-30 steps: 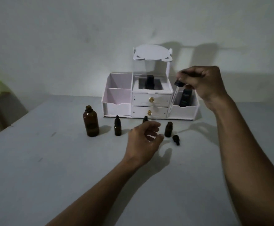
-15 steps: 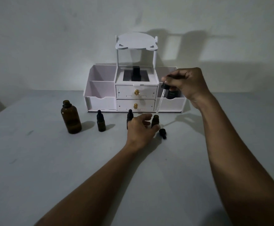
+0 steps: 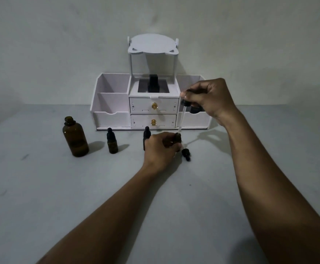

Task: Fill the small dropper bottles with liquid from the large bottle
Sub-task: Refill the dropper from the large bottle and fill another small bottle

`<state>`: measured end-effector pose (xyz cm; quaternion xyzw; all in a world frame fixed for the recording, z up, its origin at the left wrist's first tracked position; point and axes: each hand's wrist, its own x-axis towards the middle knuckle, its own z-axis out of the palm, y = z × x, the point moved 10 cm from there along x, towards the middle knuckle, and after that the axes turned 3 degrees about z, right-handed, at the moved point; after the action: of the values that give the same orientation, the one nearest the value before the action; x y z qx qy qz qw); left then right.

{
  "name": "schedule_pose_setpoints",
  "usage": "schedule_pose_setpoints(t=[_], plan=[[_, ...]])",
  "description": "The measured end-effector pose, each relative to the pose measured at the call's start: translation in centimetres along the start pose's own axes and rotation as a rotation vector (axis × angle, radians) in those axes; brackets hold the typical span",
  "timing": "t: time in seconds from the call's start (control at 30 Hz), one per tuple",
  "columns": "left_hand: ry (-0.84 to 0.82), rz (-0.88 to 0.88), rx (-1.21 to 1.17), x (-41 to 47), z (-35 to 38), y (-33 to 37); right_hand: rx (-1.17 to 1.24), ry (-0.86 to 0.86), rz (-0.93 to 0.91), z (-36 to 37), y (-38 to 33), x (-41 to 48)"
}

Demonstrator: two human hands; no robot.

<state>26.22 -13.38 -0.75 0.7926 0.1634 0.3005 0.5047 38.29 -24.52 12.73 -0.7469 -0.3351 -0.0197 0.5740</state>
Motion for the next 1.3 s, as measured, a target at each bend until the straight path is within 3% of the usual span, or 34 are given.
schedule_pose_setpoints(t=[0.63,0.77,0.97,1.07,1.17,1.3], plan=[[-0.023,-0.089,-0.064,-0.3,0.4,-0.5,-0.048,-0.021,-0.044,0.3,-1.1,-0.7],[-0.06,-0.129,-0.096,-1.1,0.5,-0.4,-0.038,0.043,-0.084,-0.6,-2.3,-0.9],[-0.102,0.007,0.01,-3.0,-2.9,0.9,0.105,0.146,-0.189,-1.9,-5.2,-1.5],[-0.001,0.197,0.057,-4.1,-8.3,2.8,0.177,0.139,-0.229,-0.7,-7.0,-2.2],[0.24,0.329,0.08,-4.8,-16.1,3.2,0.265,0.096,-0.263,2.1,-9.4,-3.0],[0.537,0.265,0.119,-4.7,-25.1,-0.3,0.368,0.029,-0.27,7.4,-11.8,-3.7]])
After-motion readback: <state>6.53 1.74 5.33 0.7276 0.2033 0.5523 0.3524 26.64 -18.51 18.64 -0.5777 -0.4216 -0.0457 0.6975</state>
